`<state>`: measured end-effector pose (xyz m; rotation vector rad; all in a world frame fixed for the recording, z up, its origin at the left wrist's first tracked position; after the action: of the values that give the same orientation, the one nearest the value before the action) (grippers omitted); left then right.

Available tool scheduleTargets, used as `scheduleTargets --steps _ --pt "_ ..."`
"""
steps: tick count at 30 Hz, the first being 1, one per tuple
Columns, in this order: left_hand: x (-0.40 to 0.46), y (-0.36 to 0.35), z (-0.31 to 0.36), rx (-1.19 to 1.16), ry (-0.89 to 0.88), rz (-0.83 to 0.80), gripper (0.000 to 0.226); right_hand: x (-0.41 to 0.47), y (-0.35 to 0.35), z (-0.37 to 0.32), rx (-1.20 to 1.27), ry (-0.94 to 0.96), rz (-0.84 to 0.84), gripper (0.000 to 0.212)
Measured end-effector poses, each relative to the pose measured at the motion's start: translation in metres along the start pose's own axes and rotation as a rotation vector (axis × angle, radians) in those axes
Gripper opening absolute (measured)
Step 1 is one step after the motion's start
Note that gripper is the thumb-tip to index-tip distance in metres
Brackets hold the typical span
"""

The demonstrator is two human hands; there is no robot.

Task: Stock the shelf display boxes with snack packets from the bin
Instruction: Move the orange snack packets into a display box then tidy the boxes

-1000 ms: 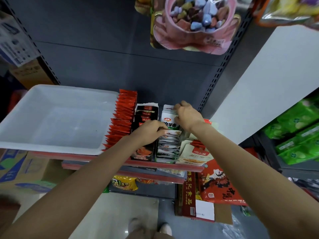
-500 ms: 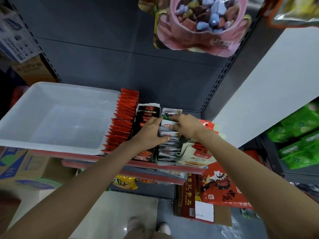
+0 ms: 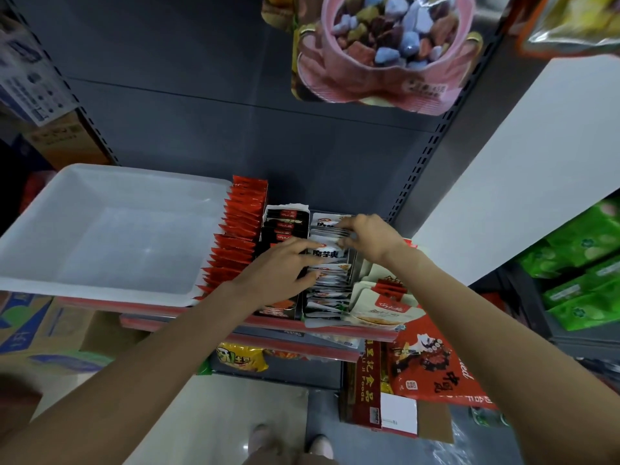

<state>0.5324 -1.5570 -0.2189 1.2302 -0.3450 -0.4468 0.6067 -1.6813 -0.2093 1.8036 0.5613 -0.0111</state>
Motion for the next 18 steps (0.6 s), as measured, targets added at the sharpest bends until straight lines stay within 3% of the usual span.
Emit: scheduleTargets --steps 3,6,12,15,18 --pt "-0.003 -0.003 0.003 -0.022 0.031 -0.099 0.052 0.001 -0.003 -0.002 -0.061 -0.023 0.088 0.036" --pt "-0.003 -0.005 0.002 0.028 0.068 -0.143 0.066 0.002 -0.003 -0.012 -0.124 0.025 0.15 0.018" --pt "-0.002 0.004 0.007 0.205 0.051 0.079 0.053 -0.016 -0.008 -0.016 -0.263 0.142 0.14 0.021" --pt "-0.001 0.001 0.004 0.176 0.077 0.051 0.05 -0.01 -0.01 -0.016 -0.274 0.118 0.097 0.029" --pt "-0.001 -0.002 0.003 0.126 0.084 0.018 0.048 -0.003 -0.008 -0.012 -0.207 0.063 0.101 0.019"
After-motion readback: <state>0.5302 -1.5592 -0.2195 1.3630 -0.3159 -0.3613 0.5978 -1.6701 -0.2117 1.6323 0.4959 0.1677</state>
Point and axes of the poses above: each hand's wrist, its own x-axis towards the middle knuckle, its own y-axis out of the back of the hand, z = x × y, the point moved 7 cm from there along x, towards the middle knuckle, and after that the axes turned 4 degrees about x, right-handed, at the moved point
